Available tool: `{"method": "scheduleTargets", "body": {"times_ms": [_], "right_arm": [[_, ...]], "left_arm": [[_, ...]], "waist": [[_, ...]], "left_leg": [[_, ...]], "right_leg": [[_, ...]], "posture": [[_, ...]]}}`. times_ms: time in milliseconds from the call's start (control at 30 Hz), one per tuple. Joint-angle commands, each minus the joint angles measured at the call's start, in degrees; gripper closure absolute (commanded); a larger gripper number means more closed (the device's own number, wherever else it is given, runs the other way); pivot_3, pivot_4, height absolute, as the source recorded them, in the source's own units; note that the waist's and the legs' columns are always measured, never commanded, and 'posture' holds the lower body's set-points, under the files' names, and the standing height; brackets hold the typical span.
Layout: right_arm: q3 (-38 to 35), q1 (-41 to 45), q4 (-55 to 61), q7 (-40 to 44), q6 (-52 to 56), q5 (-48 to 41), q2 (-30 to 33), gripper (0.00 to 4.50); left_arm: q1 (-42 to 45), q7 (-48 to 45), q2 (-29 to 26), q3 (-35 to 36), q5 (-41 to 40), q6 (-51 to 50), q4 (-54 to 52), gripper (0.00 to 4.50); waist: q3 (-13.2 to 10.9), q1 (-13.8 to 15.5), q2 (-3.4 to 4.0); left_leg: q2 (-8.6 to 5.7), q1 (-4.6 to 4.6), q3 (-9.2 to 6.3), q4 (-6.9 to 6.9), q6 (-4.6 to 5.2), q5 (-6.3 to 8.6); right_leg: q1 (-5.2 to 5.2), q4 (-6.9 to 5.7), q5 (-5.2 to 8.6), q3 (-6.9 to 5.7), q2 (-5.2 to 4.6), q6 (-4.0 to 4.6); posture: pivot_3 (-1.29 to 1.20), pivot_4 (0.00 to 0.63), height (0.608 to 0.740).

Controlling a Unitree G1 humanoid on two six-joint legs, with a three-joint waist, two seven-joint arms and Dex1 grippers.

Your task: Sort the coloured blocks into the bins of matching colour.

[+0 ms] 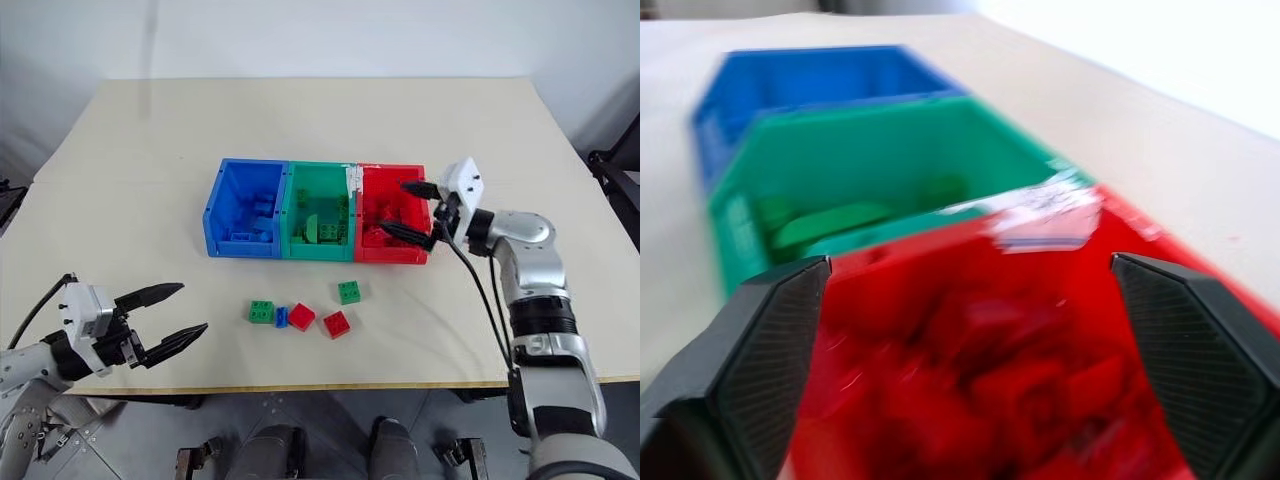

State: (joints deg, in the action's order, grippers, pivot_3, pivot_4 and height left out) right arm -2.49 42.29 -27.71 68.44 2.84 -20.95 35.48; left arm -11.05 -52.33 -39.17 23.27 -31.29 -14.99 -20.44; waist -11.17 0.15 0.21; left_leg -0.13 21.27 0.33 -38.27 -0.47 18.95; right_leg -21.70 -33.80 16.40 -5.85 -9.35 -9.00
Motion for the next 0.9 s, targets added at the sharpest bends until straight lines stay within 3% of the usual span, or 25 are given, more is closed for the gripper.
{"method": "scheduleTargets", "body": {"times_ms": [33,167,367,600,733,900], "right_arm": [[-3.9,-5.5,9.0,6.3,3.7,-5.9,4.3,0.01],[-5.6,-17.1,18.7,11.2,5.0,-7.1,10.7,0.01],[-7.0,-27.3,18.8,17.9,-2.5,-4.2,18.0,0.01],[-2.3,-25.1,21.6,14.5,-0.4,-2.9,14.4,0.01],[2.8,-21.8,27.4,7.6,11.9,-1.2,12.2,0.01],[9.1,-17.3,27.6,4.1,13.1,2.5,6.7,0.01]], "left_arm": [[3.0,-1.2,-0.8,-2.7,-0.4,0.9,-2.6,0.0],[7.3,-3.6,-1.5,-9.5,1.6,1.2,-3.0,0.0],[12.2,-7.0,-1.4,-16.4,2.2,1.2,-1.9,0.0],[16.2,-8.9,-0.4,-18.8,3.1,3.9,2.1,0.0],[14.3,-8.3,-0.8,-16.3,3.0,4.9,3.0,0.0],[9.7,-7.0,-1.8,-11.8,3.0,5.1,2.0,0.0]], "waist": [[0.0,0.2,0.0],[0.0,0.6,0.0],[0.0,0.6,0.01],[0.0,0.1,0.01],[0.0,-0.2,0.01],[0.0,0.0,0.0]], "left_leg": [[0.0,0.0,0.01,0.0,0.0,0.0],[0.01,-0.04,0.04,-0.01,0.0,0.0],[0.02,-0.1,0.15,-0.02,0.0,0.01],[0.06,-0.15,0.18,-0.06,-0.02,0.0],[0.08,-0.14,0.13,-0.08,-0.02,-0.01],[0.05,-0.09,0.08,-0.09,-0.02,0.0]], "right_leg": [[0.01,0.0,0.0,0.0,0.0,0.0],[0.03,0.0,0.0,0.0,0.0,-0.01],[0.04,0.01,-0.01,0.03,0.01,-0.01],[0.04,-0.03,-0.01,0.03,0.01,-0.01],[0.04,-0.06,-0.01,0.02,0.01,-0.01],[0.03,-0.02,-0.01,0.01,0.01,-0.01]], "posture": [[0.0,0.15,0.74],[0.0,0.15,0.74],[0.0,0.15,0.74],[0.0,0.15,0.74],[0.0,0.15,0.74],[0.0,0.15,0.74]]}}
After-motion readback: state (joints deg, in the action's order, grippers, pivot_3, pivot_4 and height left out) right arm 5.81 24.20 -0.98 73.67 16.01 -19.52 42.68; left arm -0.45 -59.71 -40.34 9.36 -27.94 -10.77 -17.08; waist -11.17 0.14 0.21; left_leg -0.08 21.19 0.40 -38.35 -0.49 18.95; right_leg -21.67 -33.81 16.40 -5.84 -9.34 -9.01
